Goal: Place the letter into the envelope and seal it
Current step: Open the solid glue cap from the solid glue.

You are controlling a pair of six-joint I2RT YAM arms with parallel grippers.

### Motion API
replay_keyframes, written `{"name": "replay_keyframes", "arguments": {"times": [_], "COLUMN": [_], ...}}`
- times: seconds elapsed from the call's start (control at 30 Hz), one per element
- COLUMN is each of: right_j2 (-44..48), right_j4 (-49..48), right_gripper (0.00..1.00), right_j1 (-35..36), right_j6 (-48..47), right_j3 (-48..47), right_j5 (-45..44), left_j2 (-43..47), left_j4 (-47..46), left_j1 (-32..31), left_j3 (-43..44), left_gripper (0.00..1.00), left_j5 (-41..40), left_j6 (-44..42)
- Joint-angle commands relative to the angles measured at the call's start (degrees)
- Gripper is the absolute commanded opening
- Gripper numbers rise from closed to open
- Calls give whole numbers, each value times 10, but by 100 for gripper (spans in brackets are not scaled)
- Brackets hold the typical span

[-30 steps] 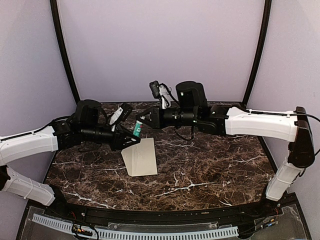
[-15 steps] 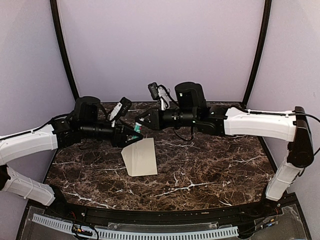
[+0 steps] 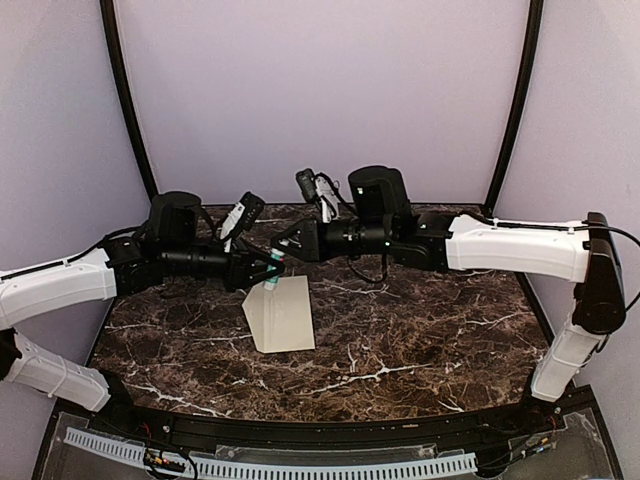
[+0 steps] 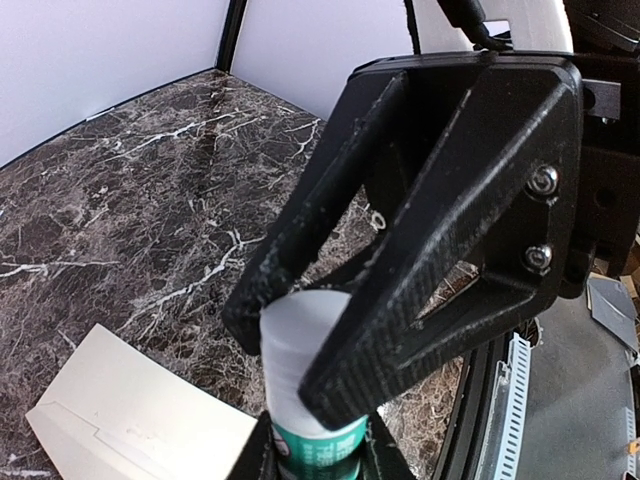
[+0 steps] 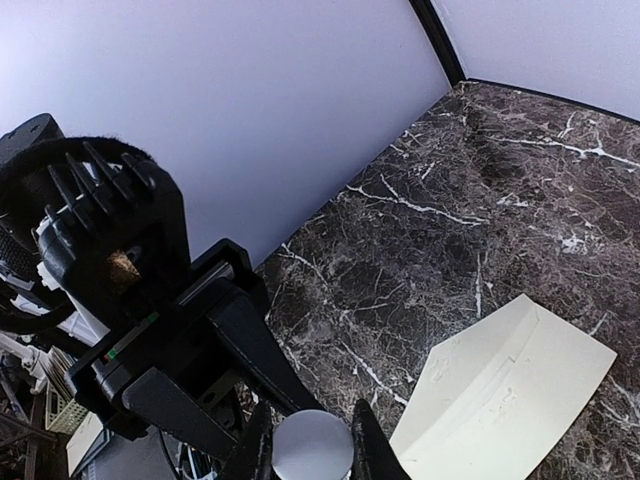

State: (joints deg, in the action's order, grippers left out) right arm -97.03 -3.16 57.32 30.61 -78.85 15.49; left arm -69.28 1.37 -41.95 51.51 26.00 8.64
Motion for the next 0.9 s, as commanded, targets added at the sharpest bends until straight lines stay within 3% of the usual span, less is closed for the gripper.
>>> {"name": "replay_keyframes", "arguments": {"times": [0.0,0.87], "right_j2": [22,108], "right_j4": [-16,51], "right_gripper": [0,1], "right_j1": [-13,-25], "right_j6": [9,-46], "right_j3": [-6,12], "right_j5": [-20,-153], "left_j2": [-8,-69], "left_j4": [22,71], "left_j1": [-1,-4], "left_j3": [8,25], "left_gripper": [0,0], "left_j5": [-17,-22], "left_j6": [-19,-27]}}
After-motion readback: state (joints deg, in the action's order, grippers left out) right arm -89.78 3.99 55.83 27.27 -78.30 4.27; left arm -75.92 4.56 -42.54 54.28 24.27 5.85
